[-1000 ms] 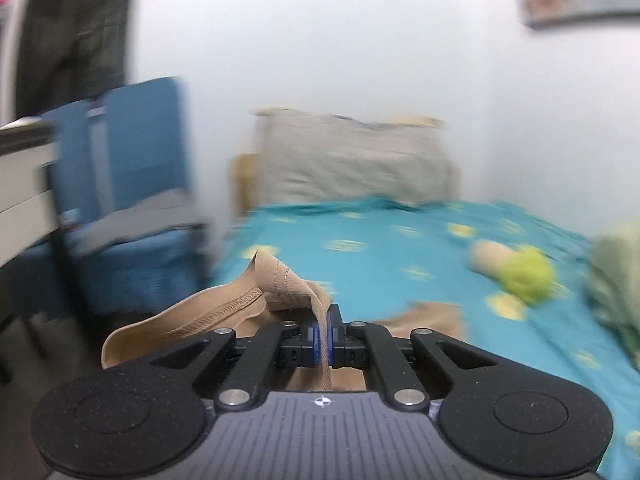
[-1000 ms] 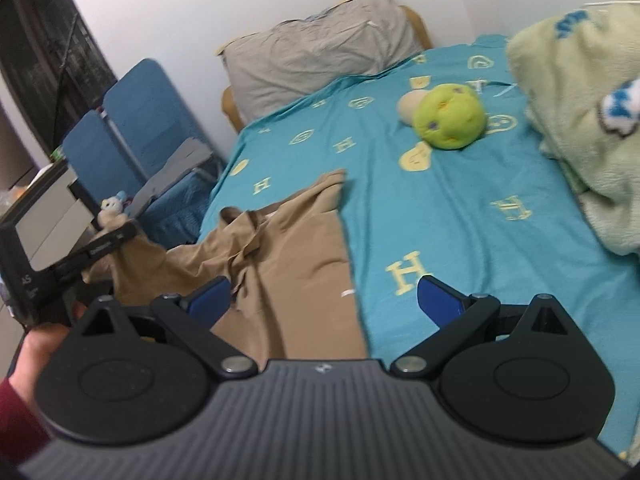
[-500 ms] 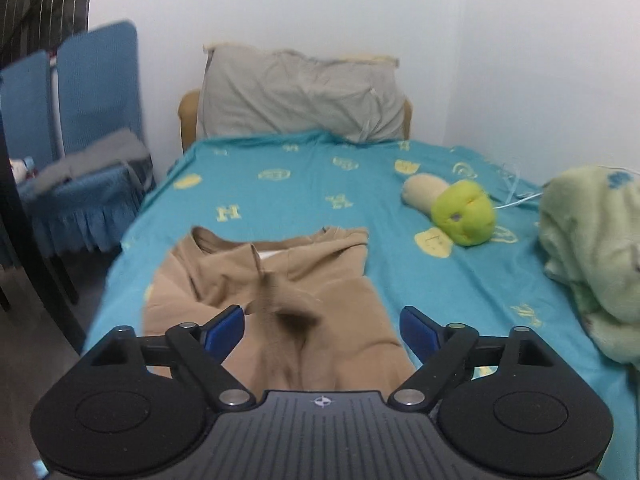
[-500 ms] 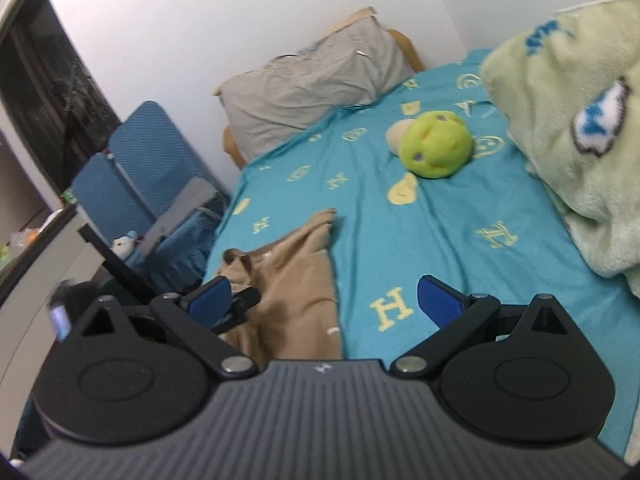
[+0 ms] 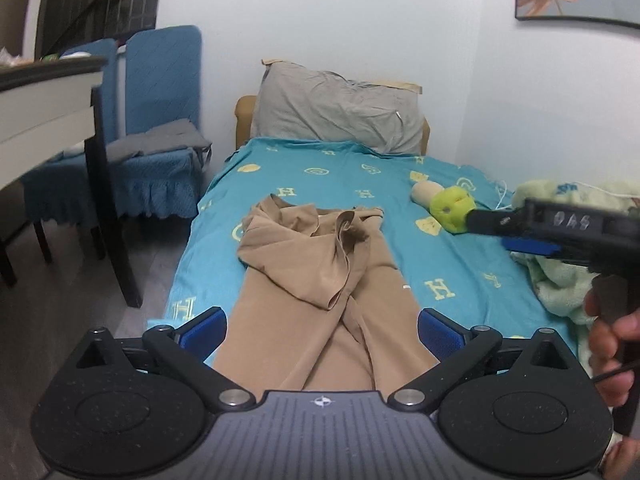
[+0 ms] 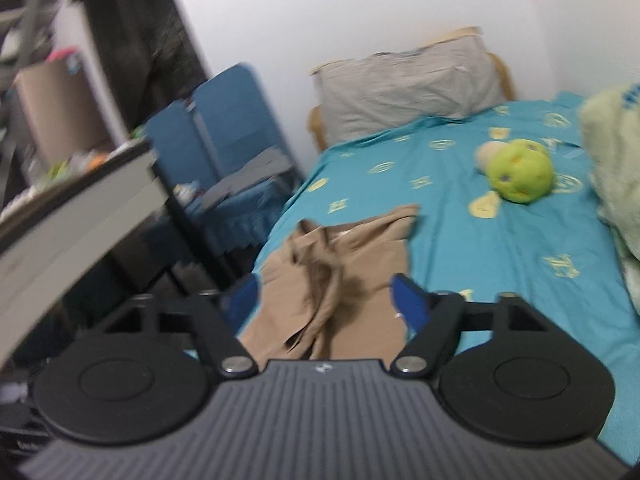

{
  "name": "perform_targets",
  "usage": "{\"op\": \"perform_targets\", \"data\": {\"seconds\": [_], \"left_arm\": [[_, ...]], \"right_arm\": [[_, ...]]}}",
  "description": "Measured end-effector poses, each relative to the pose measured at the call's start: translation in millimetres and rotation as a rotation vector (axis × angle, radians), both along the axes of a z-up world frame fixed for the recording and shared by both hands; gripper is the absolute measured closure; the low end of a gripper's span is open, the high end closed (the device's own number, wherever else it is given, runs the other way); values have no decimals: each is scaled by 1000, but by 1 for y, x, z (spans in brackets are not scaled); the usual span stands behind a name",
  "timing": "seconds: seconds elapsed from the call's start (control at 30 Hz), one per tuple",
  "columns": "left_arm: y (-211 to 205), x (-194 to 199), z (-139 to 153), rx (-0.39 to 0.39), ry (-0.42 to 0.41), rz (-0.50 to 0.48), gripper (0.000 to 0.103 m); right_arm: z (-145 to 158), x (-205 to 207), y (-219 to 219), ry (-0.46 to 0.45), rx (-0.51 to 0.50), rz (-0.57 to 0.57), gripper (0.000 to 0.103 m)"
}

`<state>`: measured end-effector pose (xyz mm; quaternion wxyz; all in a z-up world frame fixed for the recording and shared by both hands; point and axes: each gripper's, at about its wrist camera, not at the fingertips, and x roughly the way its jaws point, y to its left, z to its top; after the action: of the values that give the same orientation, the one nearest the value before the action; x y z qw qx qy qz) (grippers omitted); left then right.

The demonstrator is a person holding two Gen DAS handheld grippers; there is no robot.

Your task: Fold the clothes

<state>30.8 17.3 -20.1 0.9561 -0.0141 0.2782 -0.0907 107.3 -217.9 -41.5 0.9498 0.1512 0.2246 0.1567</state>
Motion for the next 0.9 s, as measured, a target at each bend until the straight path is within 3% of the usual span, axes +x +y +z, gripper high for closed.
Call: {"op": "perform_targets", "data": {"seconds": [0.1, 0.27, 0.4, 0.53, 0.73, 0.77, 0.8, 0.83, 0.9], "left_arm": [[12, 0, 4, -25, -25, -18, 0], [42, 7, -3, -43, -82, 5, 0], [77, 23, -16, -122, -37, 84, 0], [102, 35, -23, -175, -21, 147, 0], [102, 43, -26, -158, -30, 118, 0], [99, 44, -27, -148, -31, 111, 0], [97, 44, -27, -137, -31, 106, 0], [95, 45, -28, -127, -30, 106, 0], [94, 44, -29, -122, -26, 107, 0]], "right_arm": [[-1, 2, 28, -38, -61, 78, 37], [-11, 27, 80, -65, -174, 188, 37], [-38, 60, 123, -108, -374, 239, 37], [-70, 102, 138, -48, -477, 317, 38], [-111, 131, 144, 75, -670, 414, 41], [-114, 132, 144, 76, -690, 425, 48], [-116, 133, 144, 77, -708, 431, 68], [-115, 134, 147, 77, -710, 411, 79], [-106, 135, 148, 57, -683, 371, 90]]}}
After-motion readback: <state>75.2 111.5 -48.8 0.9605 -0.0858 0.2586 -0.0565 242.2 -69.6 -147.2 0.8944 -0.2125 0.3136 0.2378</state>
